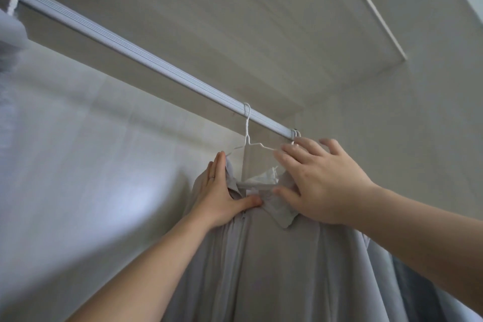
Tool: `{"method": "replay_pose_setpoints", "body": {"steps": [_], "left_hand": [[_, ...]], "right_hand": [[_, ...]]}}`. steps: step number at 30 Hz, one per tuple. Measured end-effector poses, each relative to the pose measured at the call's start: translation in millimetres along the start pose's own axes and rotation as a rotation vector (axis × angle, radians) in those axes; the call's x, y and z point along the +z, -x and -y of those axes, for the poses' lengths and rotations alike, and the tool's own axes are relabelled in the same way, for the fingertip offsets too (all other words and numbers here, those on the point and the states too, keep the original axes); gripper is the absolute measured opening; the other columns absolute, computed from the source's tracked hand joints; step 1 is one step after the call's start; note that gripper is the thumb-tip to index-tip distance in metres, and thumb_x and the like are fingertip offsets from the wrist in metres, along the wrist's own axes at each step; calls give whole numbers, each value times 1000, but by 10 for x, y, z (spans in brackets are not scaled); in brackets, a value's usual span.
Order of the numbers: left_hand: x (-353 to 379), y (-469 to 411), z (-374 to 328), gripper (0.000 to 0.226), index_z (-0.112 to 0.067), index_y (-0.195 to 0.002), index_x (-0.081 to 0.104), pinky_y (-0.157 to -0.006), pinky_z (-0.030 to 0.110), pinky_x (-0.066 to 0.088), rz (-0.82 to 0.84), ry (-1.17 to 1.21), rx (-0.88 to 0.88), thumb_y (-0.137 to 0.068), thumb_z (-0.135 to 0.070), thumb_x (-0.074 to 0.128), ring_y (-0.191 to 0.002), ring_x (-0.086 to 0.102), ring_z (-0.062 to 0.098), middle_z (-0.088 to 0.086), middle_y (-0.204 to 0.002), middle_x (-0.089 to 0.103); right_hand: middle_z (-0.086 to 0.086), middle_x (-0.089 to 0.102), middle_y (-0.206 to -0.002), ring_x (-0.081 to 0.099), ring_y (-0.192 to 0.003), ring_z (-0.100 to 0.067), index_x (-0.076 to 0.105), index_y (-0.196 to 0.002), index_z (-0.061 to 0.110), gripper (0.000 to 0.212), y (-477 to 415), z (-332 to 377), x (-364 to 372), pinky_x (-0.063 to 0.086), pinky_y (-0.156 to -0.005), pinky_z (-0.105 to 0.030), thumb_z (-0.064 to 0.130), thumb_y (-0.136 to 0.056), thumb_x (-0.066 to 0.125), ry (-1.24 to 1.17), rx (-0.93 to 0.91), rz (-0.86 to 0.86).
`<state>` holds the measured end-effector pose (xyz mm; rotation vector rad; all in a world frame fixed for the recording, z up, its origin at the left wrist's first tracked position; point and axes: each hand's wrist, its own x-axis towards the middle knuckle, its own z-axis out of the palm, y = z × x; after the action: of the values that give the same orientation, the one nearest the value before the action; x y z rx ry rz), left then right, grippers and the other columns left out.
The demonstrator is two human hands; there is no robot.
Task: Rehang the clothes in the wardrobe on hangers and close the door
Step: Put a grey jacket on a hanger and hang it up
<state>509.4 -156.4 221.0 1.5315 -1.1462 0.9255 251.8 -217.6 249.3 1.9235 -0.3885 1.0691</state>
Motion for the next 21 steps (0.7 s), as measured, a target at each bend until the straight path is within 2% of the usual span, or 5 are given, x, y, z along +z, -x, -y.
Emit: {"method": "replay_pose_setpoints", "body": {"steps": [4, 8, 13, 17, 21], "left_hand": [[221, -71, -44, 145, -31, -157, -1, -117, 26, 15, -6, -6, 53, -43, -101, 53, -149, 12, 9, -13, -164, 11], [485, -133, -137, 145, -23, -159, 2, -122, 33, 17, 63, -13, 58, -46, -96, 55, -151, 12, 10, -8, -166, 8], [854, -209, -307, 137, -24, -157, 15, -119, 38, 27, 140, 63, 35, -46, -89, 62, -148, 24, 14, -5, -162, 21], [1140, -204, -320, 139, -22, -159, 5, -114, 18, 4, 151, 145, 36, -49, -86, 61, -147, 6, 1, -8, -165, 6], [1235, -255, -248, 142, -21, -160, 3, -113, 18, 3, 126, 122, 21, -49, -92, 54, -150, 3, 3, -8, -166, 3]], "right_hand": [[5, -3, -166, -11, -152, -15, -1, -158, 21, 107, 77, -110, 98, -3, -120, -53, 82, -70, -9, 37, -5, 186], [7, -19, -163, -22, -148, -10, -13, -156, 20, 118, 173, -275, 269, -8, -119, -54, 87, -60, -13, 46, 23, 267], [5, -20, -163, -19, -149, -10, -15, -156, 19, 120, 281, -516, 529, -5, -120, -52, 91, -61, -4, 68, 63, 316], [2, -18, -164, -16, -150, -12, -12, -157, 17, 119, 341, -625, 724, -8, -120, -50, 93, -66, 6, 93, 68, 290], [1, -14, -165, -13, -151, -12, -9, -157, 17, 121, 348, -641, 822, -11, -119, -51, 94, -65, 4, 93, 68, 229]]}}
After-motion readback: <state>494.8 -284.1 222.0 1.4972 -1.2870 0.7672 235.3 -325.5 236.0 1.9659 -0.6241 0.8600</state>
